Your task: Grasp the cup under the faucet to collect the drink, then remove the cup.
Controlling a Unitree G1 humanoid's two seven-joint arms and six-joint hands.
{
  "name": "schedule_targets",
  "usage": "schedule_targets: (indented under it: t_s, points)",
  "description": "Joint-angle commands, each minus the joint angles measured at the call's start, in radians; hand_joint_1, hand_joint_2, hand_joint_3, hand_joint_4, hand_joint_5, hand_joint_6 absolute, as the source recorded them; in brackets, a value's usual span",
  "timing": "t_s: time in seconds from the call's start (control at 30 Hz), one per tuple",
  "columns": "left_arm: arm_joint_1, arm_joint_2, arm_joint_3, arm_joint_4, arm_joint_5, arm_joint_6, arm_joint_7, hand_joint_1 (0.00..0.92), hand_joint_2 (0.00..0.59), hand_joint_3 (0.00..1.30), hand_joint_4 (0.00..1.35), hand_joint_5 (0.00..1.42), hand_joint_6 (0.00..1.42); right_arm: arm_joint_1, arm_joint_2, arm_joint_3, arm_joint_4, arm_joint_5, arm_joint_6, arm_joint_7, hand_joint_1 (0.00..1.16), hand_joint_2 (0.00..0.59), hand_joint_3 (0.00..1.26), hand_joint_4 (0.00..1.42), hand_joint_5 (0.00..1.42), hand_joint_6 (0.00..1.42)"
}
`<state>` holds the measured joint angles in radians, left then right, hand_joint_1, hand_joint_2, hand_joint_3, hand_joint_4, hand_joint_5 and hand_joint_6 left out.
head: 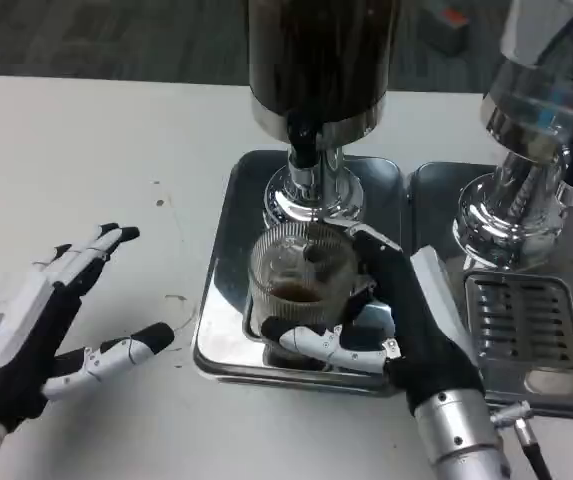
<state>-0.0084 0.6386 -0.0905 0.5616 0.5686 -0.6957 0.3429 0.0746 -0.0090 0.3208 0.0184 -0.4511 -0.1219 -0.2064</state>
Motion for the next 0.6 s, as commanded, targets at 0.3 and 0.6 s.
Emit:
schedule_targets:
  t_s: [0.3, 0.6]
  points:
    - [0.018, 0.022, -0.012, -0.032, 0.015, 0.013, -0.02, 0.0, 0.093, 0.14, 0.01, 0.19, 0.09, 0.031, -0.017, 0.005, -0.094, -0.004, -0.023, 0.024, 1.07, 0.248, 0.41, 0.51, 0.69, 0.89]
    - [0.036, 0.016, -0.011, -0.068, 0.02, 0.03, -0.013, 0.0, 0.098, 0.14, 0.0, 0.19, 0.08, 0.032, -0.027, 0.002, -0.103, 0.006, -0.025, 0.034, 1.07, 0.248, 0.41, 0.51, 0.69, 0.91]
